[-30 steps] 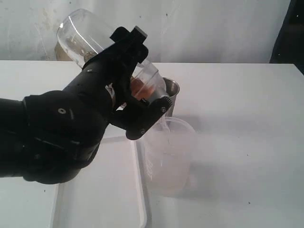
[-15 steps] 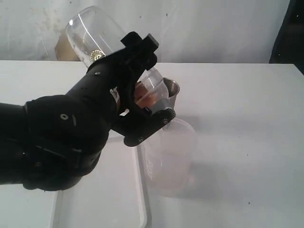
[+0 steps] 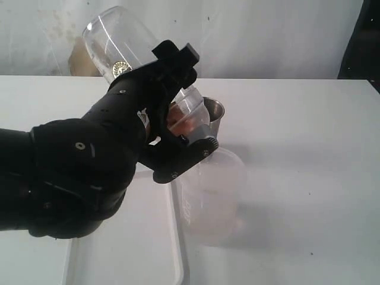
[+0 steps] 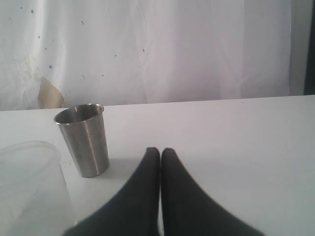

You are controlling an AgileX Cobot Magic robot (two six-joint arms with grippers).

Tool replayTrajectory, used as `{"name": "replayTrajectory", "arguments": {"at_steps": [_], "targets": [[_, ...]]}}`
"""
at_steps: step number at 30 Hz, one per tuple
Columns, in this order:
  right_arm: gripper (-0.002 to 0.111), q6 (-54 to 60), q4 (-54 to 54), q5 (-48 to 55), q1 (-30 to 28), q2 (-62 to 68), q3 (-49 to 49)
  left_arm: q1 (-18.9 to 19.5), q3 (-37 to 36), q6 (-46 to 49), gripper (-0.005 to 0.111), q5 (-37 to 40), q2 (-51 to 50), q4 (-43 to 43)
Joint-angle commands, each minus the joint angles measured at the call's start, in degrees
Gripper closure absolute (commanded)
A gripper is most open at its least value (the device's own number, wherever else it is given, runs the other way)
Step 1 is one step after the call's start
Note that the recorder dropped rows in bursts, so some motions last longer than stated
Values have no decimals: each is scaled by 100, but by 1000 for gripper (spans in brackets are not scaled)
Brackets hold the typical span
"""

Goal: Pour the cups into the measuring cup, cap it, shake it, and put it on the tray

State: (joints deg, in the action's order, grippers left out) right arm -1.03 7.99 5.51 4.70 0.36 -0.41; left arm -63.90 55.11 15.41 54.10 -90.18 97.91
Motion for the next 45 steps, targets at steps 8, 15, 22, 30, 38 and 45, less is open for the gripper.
{"name": "replayTrajectory", "arguments": {"at_steps": [8, 15, 22, 30, 38, 45], "targets": [[108, -109, -6, -42, 38, -36, 41, -25, 58, -10, 107, 148, 59, 204], [108, -109, -6, -42, 38, -36, 41, -25, 58, -10, 107, 148, 59, 204], [108, -109, -6, -42, 38, -36, 41, -25, 58, -10, 107, 148, 59, 204], [108, -109, -6, -42, 38, -36, 41, -25, 58, -10, 107, 148, 59, 204], [108, -109, -6, -42, 38, -36, 41, -25, 58, -93, 107, 148, 59, 204], [108, -109, -6, -42, 38, -36, 41, -25, 58, -1487, 107, 489, 59, 204]]}}
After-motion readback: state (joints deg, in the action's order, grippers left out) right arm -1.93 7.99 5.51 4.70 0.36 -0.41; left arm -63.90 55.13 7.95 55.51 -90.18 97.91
